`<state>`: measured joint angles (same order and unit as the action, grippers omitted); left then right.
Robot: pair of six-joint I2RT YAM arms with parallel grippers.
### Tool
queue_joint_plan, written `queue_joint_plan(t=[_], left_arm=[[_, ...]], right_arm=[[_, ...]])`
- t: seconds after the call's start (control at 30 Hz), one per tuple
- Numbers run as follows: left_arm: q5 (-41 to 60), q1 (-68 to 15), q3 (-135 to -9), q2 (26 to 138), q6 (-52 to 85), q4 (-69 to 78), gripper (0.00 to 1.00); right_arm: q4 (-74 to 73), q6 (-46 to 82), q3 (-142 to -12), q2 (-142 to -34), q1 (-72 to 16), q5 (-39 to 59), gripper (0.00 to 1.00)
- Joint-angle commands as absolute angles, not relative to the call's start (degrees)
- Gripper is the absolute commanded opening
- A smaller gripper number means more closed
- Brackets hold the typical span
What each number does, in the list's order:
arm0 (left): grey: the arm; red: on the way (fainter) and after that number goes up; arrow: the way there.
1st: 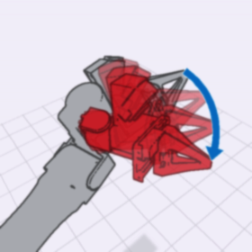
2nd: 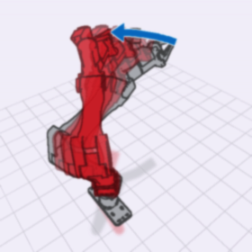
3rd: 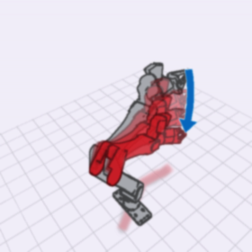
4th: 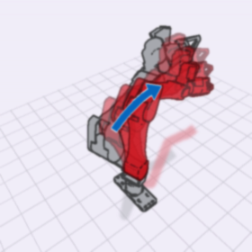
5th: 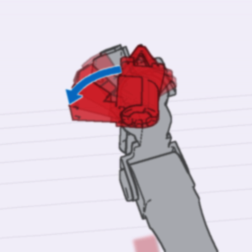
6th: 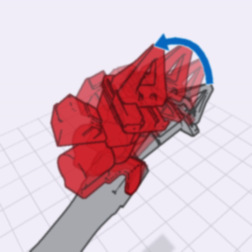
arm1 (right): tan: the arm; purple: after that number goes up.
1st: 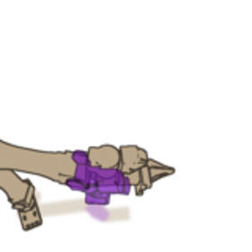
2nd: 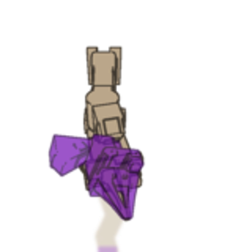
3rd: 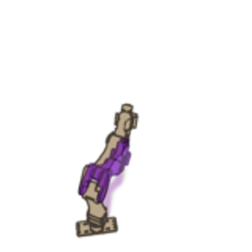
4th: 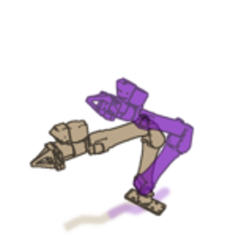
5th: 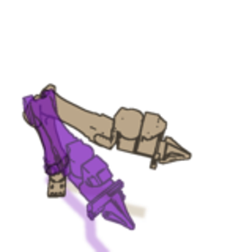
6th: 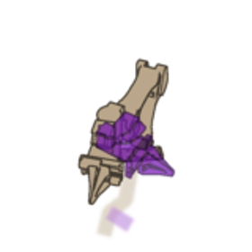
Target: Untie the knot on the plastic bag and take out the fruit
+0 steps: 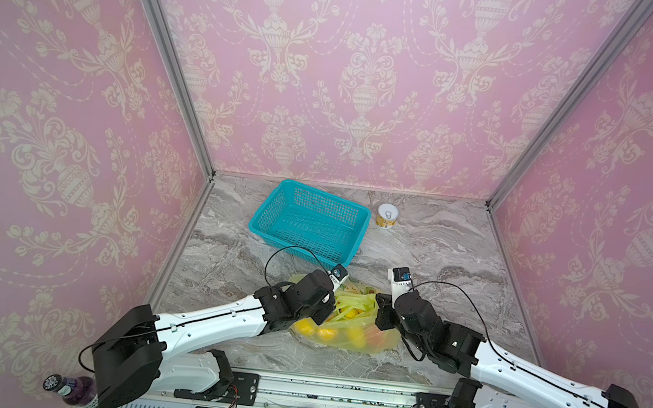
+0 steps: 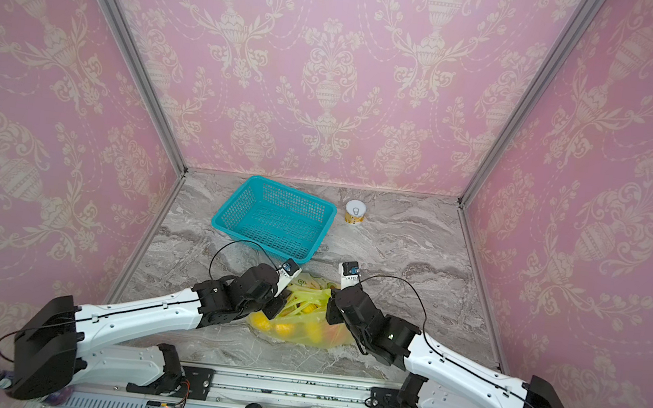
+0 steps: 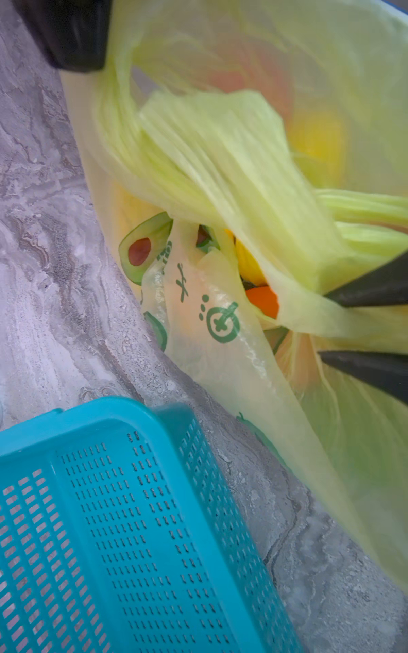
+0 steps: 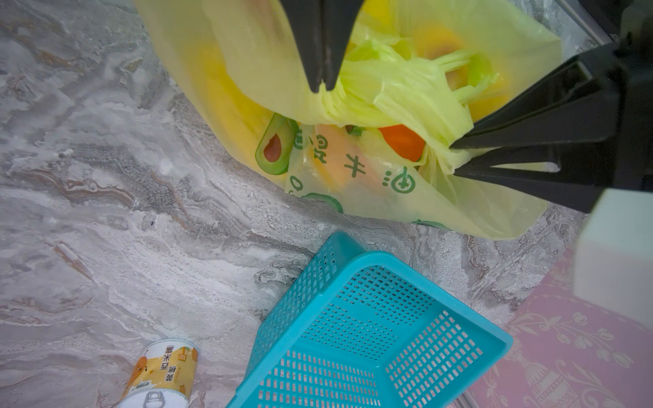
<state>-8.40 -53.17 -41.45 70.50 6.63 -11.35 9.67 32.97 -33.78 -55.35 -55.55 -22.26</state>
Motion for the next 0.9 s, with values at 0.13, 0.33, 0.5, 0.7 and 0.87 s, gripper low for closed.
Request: queue_joint_plan(t=[0.13,0.33,0.5,0.7,0.87], left_arm=[[-16.2,-53.6,-42.4,65.1,7.9,-9.9,0.00],[-21.5,-52.5,-38.0,58.3,9.8,-10.1,0.00],[-23.8,-49.7,-36.2,53.7,12.2,-10.7,0.00],[-18.7,-48.1,-35.0,50.9,12.0,-10.5,0.00],[-18.1,-48.1,-35.6,52.4,11.8,-10.1,0.00]], right_arm=[[11.1,33.9,-31.5,-51.8,-56.0,-29.6,0.00],[12.9,37.9,-28.5,-47.9,-55.7,-33.8,0.00],[14.4,40.3,-24.7,-41.9,-55.5,-36.7,0.00],[14.3,37.7,-21.4,-33.3,-55.4,-34.4,0.14],[15.1,31.2,-24.4,-32.0,-55.4,-29.5,0.65]])
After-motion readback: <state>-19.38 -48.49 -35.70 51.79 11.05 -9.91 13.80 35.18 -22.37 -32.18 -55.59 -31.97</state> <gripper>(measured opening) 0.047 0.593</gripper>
